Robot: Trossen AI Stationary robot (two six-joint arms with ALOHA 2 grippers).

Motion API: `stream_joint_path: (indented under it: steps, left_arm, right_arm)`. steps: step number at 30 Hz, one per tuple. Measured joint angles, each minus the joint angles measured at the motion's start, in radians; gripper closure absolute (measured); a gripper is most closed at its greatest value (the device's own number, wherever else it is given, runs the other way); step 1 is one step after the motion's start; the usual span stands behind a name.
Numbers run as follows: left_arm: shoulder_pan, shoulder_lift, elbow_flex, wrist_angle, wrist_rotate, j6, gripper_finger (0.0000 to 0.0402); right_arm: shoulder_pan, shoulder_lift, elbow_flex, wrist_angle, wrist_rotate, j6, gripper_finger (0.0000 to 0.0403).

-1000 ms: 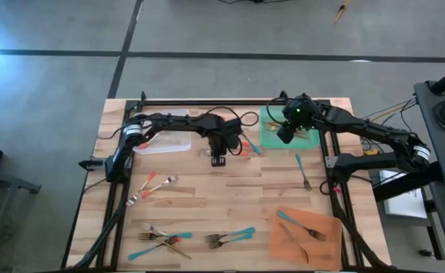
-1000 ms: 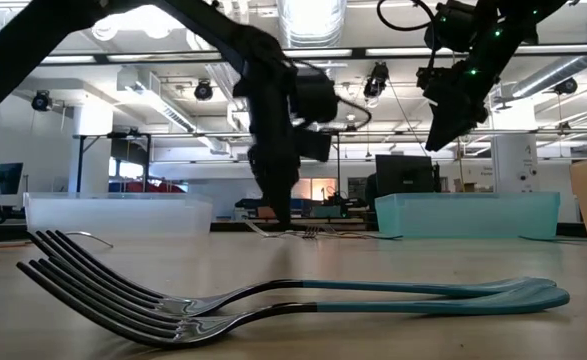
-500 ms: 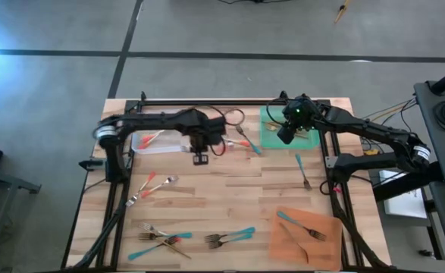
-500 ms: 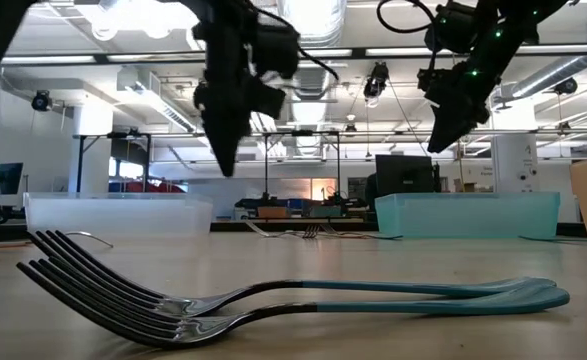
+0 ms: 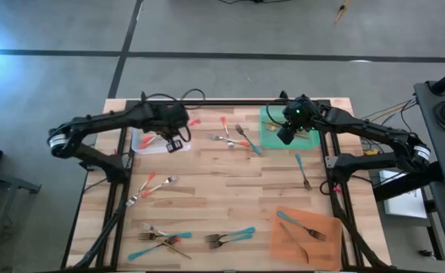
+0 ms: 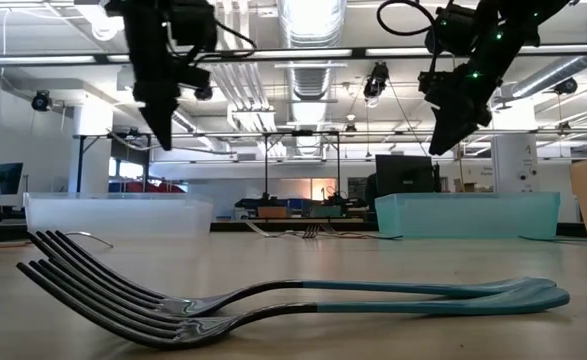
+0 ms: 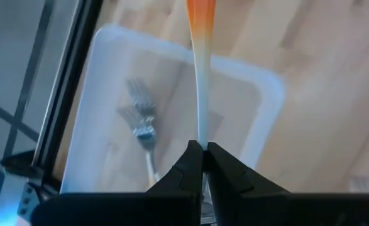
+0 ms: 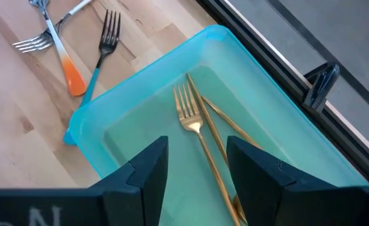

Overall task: Sort silverware by color (type)
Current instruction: Put the orange fork into the white bin

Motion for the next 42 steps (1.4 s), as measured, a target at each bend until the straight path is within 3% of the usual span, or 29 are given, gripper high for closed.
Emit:
stream_joint_path:
  steps: [7, 17, 28, 31, 36, 42]
  left_arm:
    - [0.140, -0.079, -0.139, 0.063, -0.002, 0.015, 0.0401]
    - [0.243, -0.043, -0.200, 0.131, -0.004, 0.025, 0.0400]
    - [0.243, -0.038, -0.200, 0.134, -0.021, 0.024, 0.0323]
    - [0.240, -0.038, -0.191, 0.176, 0.076, 0.032, 0.0302]
    - [0.195, -0.038, -0.149, 0.395, 0.394, 0.038, 0.0288]
    - [0.078, -0.021, -0.144, 0.735, 0.447, 0.119, 0.0288]
  right_arm:
    - [0.000, 0.000, 0.000, 0.011, 0.000, -0.001, 0.0250]
    - [0.000, 0.000, 0.000, 0.010, 0.000, -0.002, 0.0250]
    - [0.000, 0.000, 0.000, -0.026, 0.000, -0.002, 0.0250]
    - [0.000, 0.000, 0.000, -0.026, 0.000, -0.004, 0.0250]
    - [0.000, 0.000, 0.000, -0.025, 0.000, -0.002, 0.0250]
    - [0.000, 0.000, 0.000, -0.025, 0.000, -0.005, 0.0250]
